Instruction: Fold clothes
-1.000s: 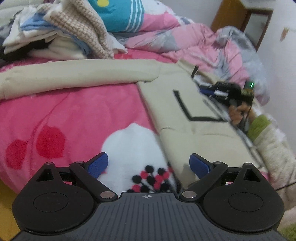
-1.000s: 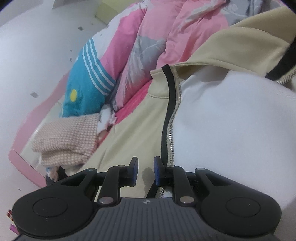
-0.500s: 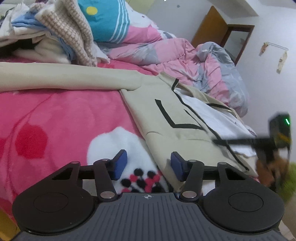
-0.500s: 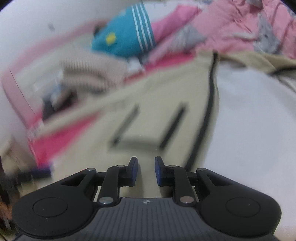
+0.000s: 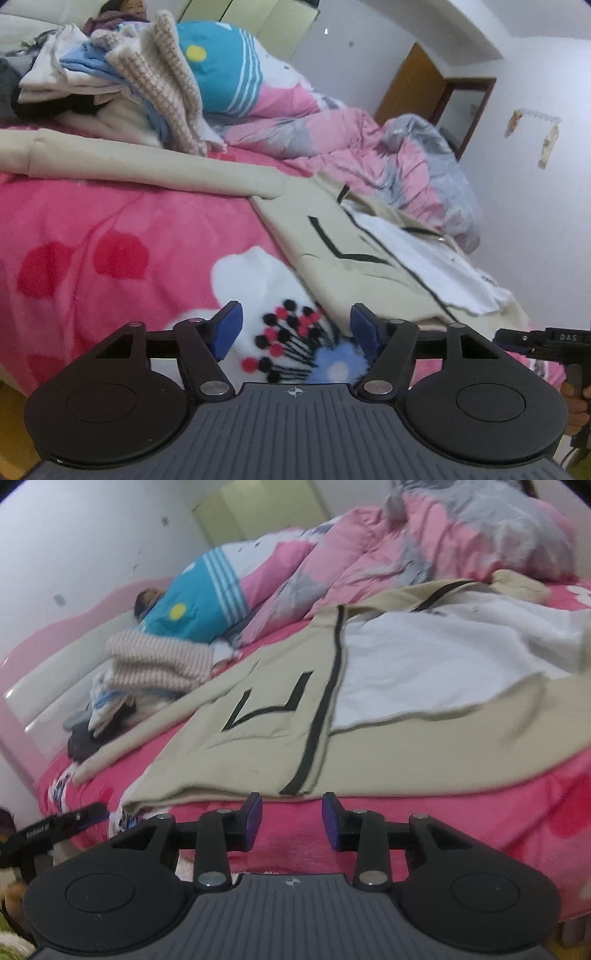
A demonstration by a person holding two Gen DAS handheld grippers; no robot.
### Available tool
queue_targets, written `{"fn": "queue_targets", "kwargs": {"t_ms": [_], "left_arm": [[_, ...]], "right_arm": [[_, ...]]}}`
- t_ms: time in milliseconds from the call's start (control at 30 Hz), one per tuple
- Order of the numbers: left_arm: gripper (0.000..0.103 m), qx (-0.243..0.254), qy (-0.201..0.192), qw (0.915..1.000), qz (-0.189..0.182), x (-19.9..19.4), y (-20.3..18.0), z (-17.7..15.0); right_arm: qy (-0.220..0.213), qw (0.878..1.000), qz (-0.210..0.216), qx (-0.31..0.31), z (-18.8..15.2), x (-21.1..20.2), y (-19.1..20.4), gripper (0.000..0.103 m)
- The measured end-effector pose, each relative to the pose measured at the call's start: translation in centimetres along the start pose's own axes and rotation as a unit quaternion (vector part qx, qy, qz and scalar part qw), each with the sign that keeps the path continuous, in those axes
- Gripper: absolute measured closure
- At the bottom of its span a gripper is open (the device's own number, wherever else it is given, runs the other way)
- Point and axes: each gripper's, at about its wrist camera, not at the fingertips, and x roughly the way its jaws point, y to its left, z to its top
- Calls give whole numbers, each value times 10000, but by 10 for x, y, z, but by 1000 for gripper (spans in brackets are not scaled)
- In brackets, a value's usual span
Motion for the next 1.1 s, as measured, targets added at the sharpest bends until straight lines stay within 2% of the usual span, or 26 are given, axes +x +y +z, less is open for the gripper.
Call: {"fn": "queue_targets", "kwargs": {"t_ms": [67,133,267,367,533,667,767,867,967,1100], "left_arm": [[35,264,136,9993,-219,3,-6,-7],[30,481,264,9984,-142,10,-10,-17],[32,253,495,9984,94,33,4,-30],[31,218,503,9985,53,40,10,-29],[30,559,549,9969,98,37,5,-33],[30,401,495,9980,10,37,11,-35],[30,271,532,9982,-75,35,15,-34],[30,318,739,9968,-2,30,18,-27],[30,78,978,9946,350,19,22,0],[27,85,499,9971,561,-16,26,33]], "right_arm": [[113,9999,113,47,-4,1,-4,65],[241,9997,46,-14,-9,6,-6,65],[475,9986,-243,58,-16,30,-17,67],[468,9987,-114,155,-14,38,-26,67],[478,9988,46,131,-14,39,-30,67],[490,9983,5,303,-13,38,-27,67],[419,9967,-39,692,-12,30,-25,66],[438,9941,33,992,-15,22,-24,65],[474,9908,218,1246,-9,14,-17,65],[-55,9866,727,1457,-2,7,-4,65]]}}
